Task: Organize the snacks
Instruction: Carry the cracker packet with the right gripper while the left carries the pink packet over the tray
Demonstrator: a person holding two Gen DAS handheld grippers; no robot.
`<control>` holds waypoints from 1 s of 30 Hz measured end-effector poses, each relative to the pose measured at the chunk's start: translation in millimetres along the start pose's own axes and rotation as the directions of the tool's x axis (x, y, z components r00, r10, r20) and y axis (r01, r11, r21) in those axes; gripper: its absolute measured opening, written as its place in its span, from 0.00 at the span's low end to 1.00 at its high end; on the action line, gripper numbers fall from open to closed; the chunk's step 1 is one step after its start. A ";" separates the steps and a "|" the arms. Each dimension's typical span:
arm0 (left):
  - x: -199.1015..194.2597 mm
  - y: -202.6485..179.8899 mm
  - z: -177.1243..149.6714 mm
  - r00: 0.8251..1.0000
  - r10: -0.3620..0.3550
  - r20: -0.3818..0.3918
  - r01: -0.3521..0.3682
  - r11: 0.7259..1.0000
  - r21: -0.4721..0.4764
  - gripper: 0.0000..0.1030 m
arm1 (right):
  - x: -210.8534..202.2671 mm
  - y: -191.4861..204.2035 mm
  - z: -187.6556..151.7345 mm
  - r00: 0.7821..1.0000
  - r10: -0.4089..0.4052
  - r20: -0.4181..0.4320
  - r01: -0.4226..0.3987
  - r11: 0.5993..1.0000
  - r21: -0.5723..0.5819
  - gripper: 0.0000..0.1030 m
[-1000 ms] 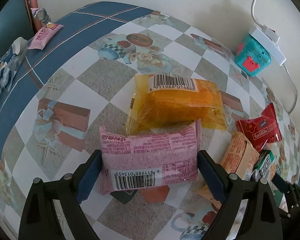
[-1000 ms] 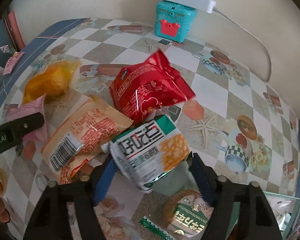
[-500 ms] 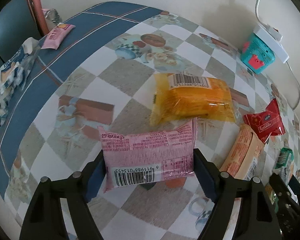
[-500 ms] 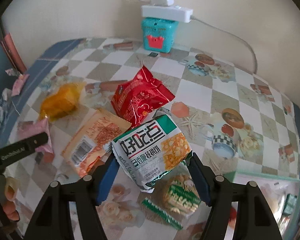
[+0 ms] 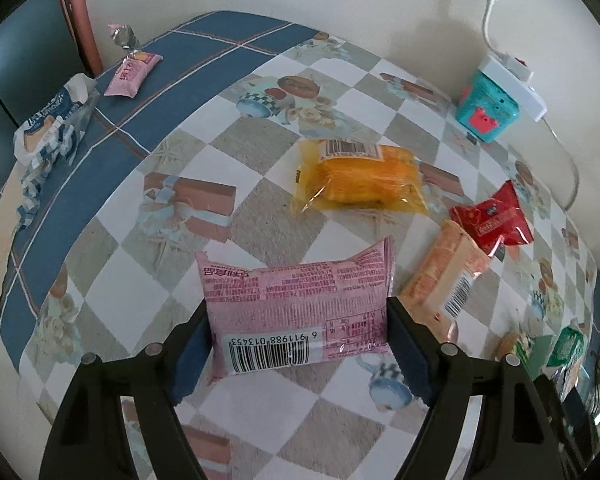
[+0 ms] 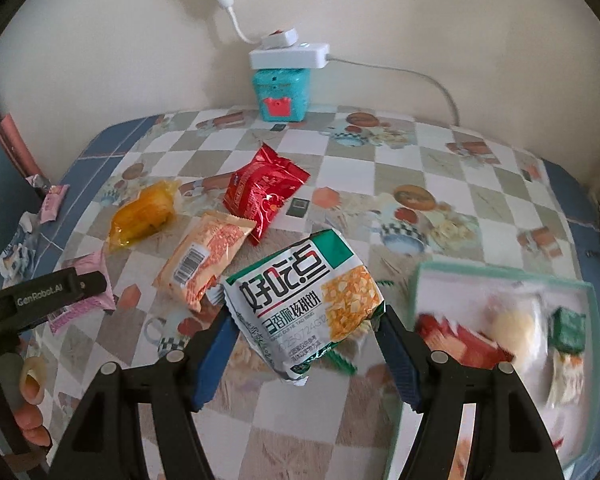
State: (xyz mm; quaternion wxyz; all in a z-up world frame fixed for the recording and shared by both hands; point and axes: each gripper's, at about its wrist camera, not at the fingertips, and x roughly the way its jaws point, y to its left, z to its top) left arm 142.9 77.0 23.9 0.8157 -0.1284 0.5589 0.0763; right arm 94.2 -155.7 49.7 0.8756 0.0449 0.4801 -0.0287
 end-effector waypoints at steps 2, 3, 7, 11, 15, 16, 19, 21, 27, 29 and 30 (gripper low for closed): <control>-7.8 -0.1 -3.0 1.000 0.004 0.012 -0.004 1.000 0.002 0.80 | -8.0 -3.8 -7.3 1.000 -0.001 0.007 0.001 1.000 0.025 0.70; -10.7 0.0 -4.1 1.000 0.005 0.016 -0.005 1.000 0.003 0.80 | -10.7 -5.1 -10.0 1.000 -0.004 0.009 0.004 1.000 0.031 0.70; -22.0 3.0 -9.2 0.999 0.010 0.035 -0.010 1.000 0.007 0.80 | -25.1 -12.4 -25.0 1.000 0.006 0.012 -0.006 0.998 0.070 0.70; -32.3 8.1 -15.8 0.998 0.028 0.050 -0.027 1.000 -0.008 0.80 | -37.2 -18.6 -35.7 0.999 0.028 0.016 -0.029 0.994 0.107 0.70; -43.3 9.0 -22.9 0.998 0.012 0.065 -0.012 1.000 -0.011 0.80 | -48.0 -24.0 -42.8 0.999 0.037 0.027 -0.041 0.990 0.137 0.70; -45.5 8.0 -24.4 0.998 0.003 0.066 -0.002 1.000 -0.008 0.80 | -50.1 -25.6 -44.7 0.999 0.031 0.029 -0.035 0.990 0.140 0.70; -52.5 3.4 -26.3 0.997 0.000 0.080 0.001 1.000 -0.008 0.80 | -51.6 -31.9 -48.4 1.000 0.008 0.026 -0.012 0.989 0.145 0.70; -58.9 -2.4 -27.1 0.995 0.009 0.100 -0.009 1.000 0.003 0.80 | -51.0 -39.0 -49.9 1.000 -0.002 0.022 -0.002 0.987 0.158 0.70; -68.0 -28.7 -34.9 0.993 -0.003 0.120 -0.002 0.999 0.044 0.80 | -54.0 -70.7 -50.7 1.000 -0.007 0.026 0.001 0.973 0.229 0.70; -68.5 -37.7 -38.4 0.993 -0.006 0.118 -0.001 0.998 0.059 0.80 | -57.7 -83.1 -51.0 0.999 -0.029 0.032 0.020 0.968 0.250 0.70; -69.4 -43.7 -40.5 0.993 -0.007 0.119 -0.001 0.998 0.069 0.80 | -59.3 -88.8 -51.3 0.999 -0.038 0.034 0.028 0.966 0.259 0.70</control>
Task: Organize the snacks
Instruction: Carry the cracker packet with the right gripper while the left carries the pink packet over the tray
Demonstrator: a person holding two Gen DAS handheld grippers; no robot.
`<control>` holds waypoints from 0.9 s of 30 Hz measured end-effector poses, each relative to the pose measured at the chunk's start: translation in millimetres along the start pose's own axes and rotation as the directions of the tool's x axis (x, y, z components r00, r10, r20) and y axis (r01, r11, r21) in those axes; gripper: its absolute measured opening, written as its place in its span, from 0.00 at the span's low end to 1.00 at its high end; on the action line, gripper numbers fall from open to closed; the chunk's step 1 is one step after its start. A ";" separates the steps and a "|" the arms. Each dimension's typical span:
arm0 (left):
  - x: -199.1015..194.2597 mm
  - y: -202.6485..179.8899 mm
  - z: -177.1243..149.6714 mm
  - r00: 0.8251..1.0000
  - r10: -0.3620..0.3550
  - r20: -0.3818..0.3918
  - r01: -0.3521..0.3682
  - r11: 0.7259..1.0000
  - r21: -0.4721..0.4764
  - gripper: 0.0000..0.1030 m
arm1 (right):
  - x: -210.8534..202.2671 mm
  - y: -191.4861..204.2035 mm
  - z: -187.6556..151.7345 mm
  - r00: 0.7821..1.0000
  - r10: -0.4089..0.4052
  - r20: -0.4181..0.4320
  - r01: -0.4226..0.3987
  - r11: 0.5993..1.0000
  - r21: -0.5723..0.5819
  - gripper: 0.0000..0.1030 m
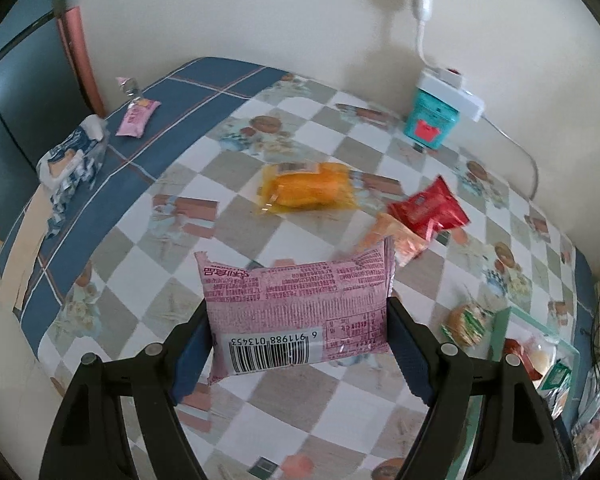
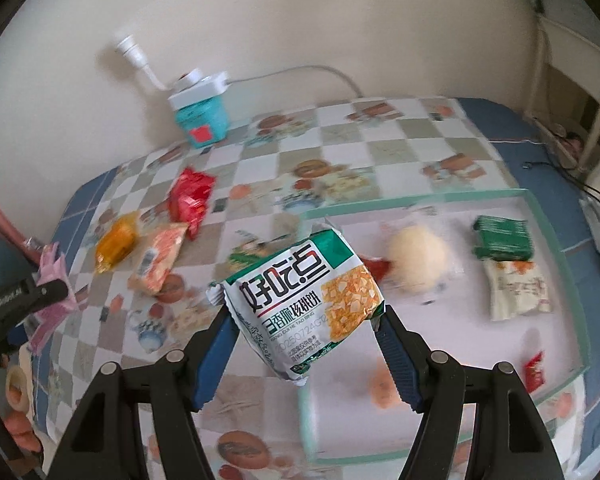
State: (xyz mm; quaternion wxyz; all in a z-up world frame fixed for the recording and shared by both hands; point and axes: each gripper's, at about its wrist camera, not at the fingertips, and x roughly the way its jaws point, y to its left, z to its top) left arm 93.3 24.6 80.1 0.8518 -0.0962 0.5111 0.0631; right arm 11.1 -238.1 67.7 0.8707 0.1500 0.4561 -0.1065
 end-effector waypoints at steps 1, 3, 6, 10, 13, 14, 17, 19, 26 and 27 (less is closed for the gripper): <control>-1.7 -6.2 -1.8 1.000 -0.001 0.003 0.001 1.000 0.010 0.80 | -2.2 -8.5 1.4 1.000 -0.010 0.004 0.010 1.000 0.015 0.70; -5.9 -18.2 -4.5 1.000 -0.005 0.011 0.005 0.999 0.033 0.80 | -5.6 -21.3 3.7 1.000 -0.023 0.011 0.023 0.999 0.040 0.70; -13.2 -37.4 -8.7 1.000 -0.014 0.026 0.012 0.997 0.073 0.80 | -12.8 -43.3 6.6 0.998 -0.051 0.024 0.049 0.995 0.083 0.70; -19.9 -65.5 -15.7 0.998 -0.050 0.027 0.046 0.989 0.142 0.80 | -20.2 -71.4 8.7 0.994 -0.101 0.034 0.095 0.986 0.139 0.70; -21.3 -87.9 -24.7 0.995 -0.103 0.000 0.102 0.977 0.187 0.80 | -24.2 -92.3 9.3 0.992 -0.123 0.037 0.114 0.976 0.185 0.70; -21.6 -97.1 -28.8 0.993 -0.119 -0.010 0.118 0.971 0.207 0.80 | -25.3 -98.8 9.0 0.991 -0.128 0.037 0.118 0.973 0.200 0.70; -23.3 -122.4 -40.1 0.990 -0.137 -0.021 0.138 0.955 0.263 0.80 | -28.1 -119.1 7.1 0.988 -0.151 0.032 0.139 0.961 0.241 0.70; -24.4 -137.4 -47.9 0.989 -0.145 -0.026 0.146 0.943 0.299 0.80 | -29.9 -132.5 5.8 0.985 -0.171 0.029 0.157 0.951 0.267 0.70; -27.3 -179.4 -72.1 0.985 -0.167 -0.054 0.174 0.900 0.399 0.80 | -36.1 -177.2 -1.5 0.973 -0.231 0.006 0.214 0.908 0.359 0.70; -27.4 -184.1 -75.1 0.984 -0.167 -0.057 0.176 0.896 0.409 0.80 | -37.0 -182.8 -2.8 0.970 -0.242 -0.001 0.226 0.901 0.370 0.70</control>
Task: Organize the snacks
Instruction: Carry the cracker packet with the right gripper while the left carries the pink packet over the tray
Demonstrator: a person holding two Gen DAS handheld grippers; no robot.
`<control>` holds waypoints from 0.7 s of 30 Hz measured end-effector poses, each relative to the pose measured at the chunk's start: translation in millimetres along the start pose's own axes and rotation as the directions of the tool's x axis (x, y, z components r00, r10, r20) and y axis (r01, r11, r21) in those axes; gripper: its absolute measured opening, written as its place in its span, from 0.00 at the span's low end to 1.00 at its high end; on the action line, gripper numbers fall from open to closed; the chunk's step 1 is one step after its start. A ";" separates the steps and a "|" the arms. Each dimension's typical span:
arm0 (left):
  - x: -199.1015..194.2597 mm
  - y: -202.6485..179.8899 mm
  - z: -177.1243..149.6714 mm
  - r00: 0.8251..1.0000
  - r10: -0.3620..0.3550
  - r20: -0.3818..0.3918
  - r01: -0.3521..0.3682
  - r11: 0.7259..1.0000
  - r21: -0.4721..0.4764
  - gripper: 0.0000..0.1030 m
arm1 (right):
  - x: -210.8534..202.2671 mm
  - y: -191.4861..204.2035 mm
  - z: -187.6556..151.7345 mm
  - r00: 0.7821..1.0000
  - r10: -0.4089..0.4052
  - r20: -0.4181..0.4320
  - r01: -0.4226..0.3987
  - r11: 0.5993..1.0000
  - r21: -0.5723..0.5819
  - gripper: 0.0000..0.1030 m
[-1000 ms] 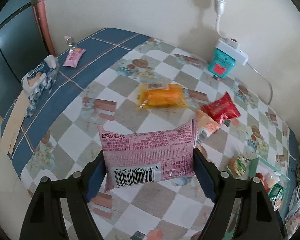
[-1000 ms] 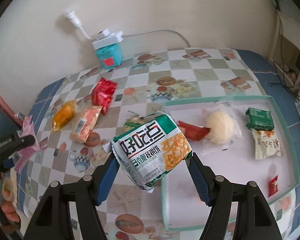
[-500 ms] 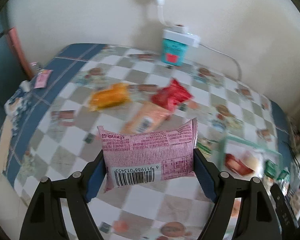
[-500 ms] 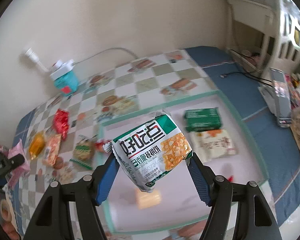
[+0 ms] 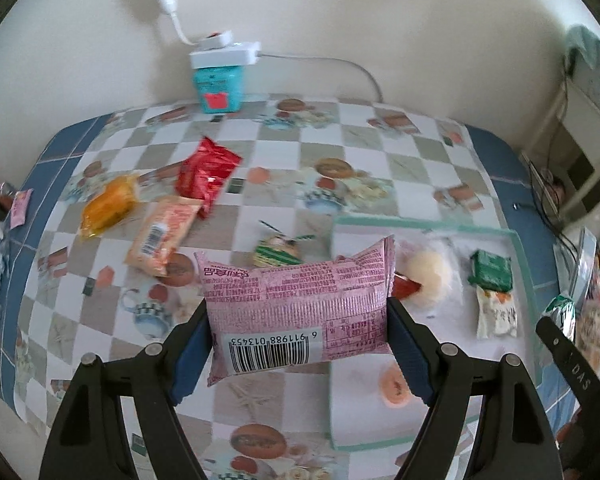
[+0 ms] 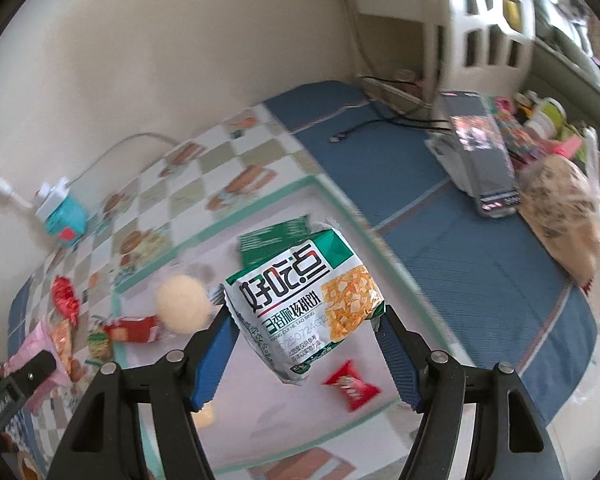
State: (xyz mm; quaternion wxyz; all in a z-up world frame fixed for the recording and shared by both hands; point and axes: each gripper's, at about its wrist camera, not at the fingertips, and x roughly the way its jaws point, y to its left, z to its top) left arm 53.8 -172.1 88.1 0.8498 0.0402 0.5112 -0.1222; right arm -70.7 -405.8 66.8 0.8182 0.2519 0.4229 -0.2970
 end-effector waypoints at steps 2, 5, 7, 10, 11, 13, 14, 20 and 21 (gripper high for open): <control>1.6 -9.5 -1.8 1.000 -0.003 -0.007 0.003 1.000 0.018 0.80 | 0.5 -10.3 0.6 1.000 -0.026 -0.006 0.027 0.999 0.019 0.70; 5.7 -23.7 -4.7 1.000 -0.014 -0.022 0.015 0.999 0.045 0.80 | 2.7 -17.0 1.3 0.999 -0.045 -0.013 0.046 0.999 0.026 0.70; 9.3 -34.2 -7.3 0.999 -0.026 -0.034 0.028 0.998 0.062 0.80 | 4.4 -21.6 1.4 0.998 -0.053 -0.020 0.054 0.998 0.033 0.70; 14.8 -46.1 -10.8 0.998 -0.031 -0.051 0.035 0.996 0.087 0.80 | 6.6 -27.2 0.5 0.998 -0.063 -0.029 0.064 0.997 0.042 0.70; 16.4 -49.8 -12.3 0.998 -0.028 -0.056 0.034 0.995 0.096 0.80 | 7.5 -28.4 0.3 0.997 -0.066 -0.033 0.067 0.997 0.043 0.70; 18.9 -54.0 -13.9 0.998 -0.026 -0.063 0.032 0.994 0.102 0.80 | 10.7 -30.1 -0.5 0.996 -0.071 -0.046 0.073 0.996 0.045 0.70; 19.9 -55.6 -14.4 0.997 -0.026 -0.067 0.033 0.994 0.102 0.80 | 12.7 -30.4 -0.9 0.996 -0.072 -0.053 0.075 0.996 0.045 0.70; 28.2 -59.5 -15.7 0.996 -0.025 -0.082 0.033 0.995 0.095 0.80 | 23.3 -28.3 -3.6 0.993 -0.087 -0.082 0.089 0.996 0.025 0.70; 30.0 -59.3 -15.8 0.996 -0.024 -0.085 0.032 0.995 0.092 0.80 | 24.5 -28.0 -3.9 0.992 -0.091 -0.084 0.093 0.995 0.022 0.70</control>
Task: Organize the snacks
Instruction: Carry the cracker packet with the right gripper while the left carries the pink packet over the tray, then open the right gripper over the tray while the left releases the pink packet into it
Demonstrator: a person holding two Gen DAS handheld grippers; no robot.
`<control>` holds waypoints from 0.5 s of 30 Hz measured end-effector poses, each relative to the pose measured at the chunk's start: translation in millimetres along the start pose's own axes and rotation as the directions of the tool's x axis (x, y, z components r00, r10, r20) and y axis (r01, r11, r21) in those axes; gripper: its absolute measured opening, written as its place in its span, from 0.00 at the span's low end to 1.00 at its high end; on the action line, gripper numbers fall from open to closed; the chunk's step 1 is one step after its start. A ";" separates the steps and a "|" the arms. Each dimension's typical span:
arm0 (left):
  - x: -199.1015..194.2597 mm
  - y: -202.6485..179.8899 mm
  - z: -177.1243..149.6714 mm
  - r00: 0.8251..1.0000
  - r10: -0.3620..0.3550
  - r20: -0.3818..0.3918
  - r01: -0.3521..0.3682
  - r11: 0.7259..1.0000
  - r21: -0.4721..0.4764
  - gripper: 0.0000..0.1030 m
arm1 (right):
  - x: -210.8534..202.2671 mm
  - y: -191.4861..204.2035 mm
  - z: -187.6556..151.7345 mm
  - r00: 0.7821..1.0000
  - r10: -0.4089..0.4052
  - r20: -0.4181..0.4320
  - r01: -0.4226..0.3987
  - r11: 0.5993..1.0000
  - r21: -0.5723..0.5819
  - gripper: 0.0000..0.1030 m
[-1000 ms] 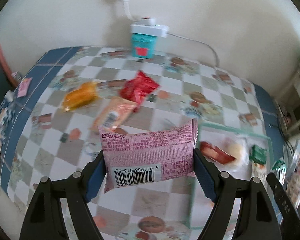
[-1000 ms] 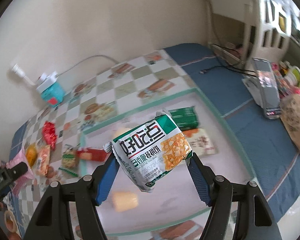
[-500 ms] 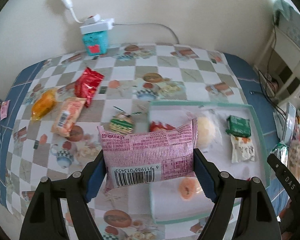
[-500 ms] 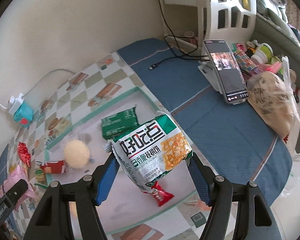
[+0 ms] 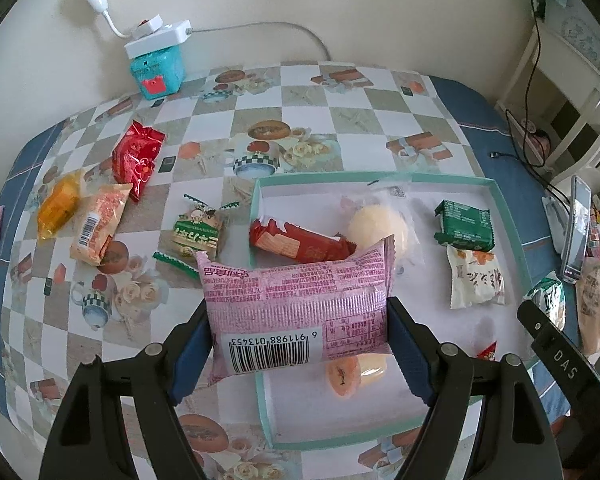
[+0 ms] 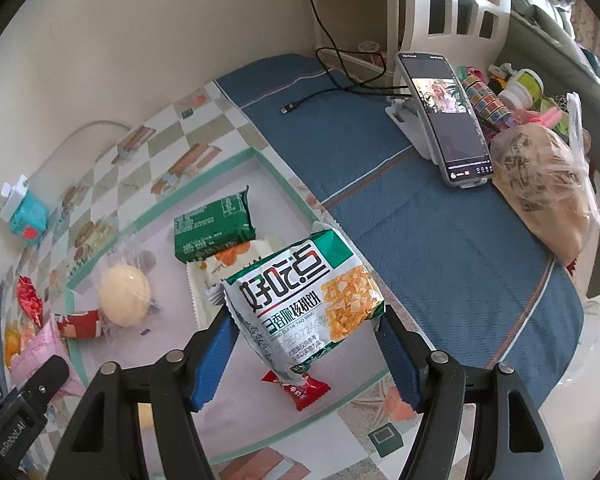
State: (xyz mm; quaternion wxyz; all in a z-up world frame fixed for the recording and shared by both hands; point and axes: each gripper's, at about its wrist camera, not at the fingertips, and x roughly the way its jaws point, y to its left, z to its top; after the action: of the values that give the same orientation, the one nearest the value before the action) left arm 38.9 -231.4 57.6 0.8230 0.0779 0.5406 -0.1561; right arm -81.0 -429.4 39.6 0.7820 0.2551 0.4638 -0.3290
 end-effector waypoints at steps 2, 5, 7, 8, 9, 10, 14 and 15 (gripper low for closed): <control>3.3 0.4 0.0 1.000 0.000 -0.006 0.000 1.000 -0.006 0.80 | 2.6 1.0 -0.5 1.000 0.002 -0.008 -0.002 1.000 -0.004 0.70; 7.7 -0.2 0.5 1.000 0.001 -0.014 -0.001 1.000 -0.012 0.80 | 5.7 3.6 -1.6 1.000 0.003 -0.019 -0.003 1.000 -0.012 0.70; 10.8 -0.4 0.8 1.000 -0.002 -0.021 0.001 1.000 -0.015 0.80 | 6.5 6.8 -2.2 1.000 0.004 -0.023 -0.004 1.000 -0.022 0.71; 11.9 -0.4 0.7 1.000 -0.003 -0.024 0.003 1.000 -0.017 0.80 | 6.6 8.7 -2.5 1.000 0.004 -0.024 -0.005 1.000 -0.028 0.71; 13.4 -0.5 1.0 1.000 -0.006 -0.029 0.005 1.000 -0.021 0.80 | 7.1 10.1 -2.3 1.000 0.005 -0.025 -0.006 0.999 -0.033 0.71; 14.0 -0.2 1.2 0.999 -0.008 -0.032 0.007 1.000 -0.023 0.80 | 7.5 12.1 -2.6 1.000 0.005 -0.027 -0.006 0.999 -0.038 0.71; 15.5 -0.8 1.3 0.999 -0.012 -0.039 0.011 1.000 -0.023 0.80 | 8.6 17.6 -3.9 0.999 0.008 -0.035 -0.010 0.998 -0.054 0.71; 15.5 -1.1 1.4 0.999 -0.013 -0.038 0.012 1.000 -0.021 0.80 | 9.0 18.5 -4.2 0.999 0.008 -0.037 -0.010 0.998 -0.057 0.71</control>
State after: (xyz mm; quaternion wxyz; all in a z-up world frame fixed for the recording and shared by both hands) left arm 45.5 -235.4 44.0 0.8122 0.0689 0.5585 -0.1539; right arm -66.2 -416.9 31.5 0.7818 0.2405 0.4860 -0.3076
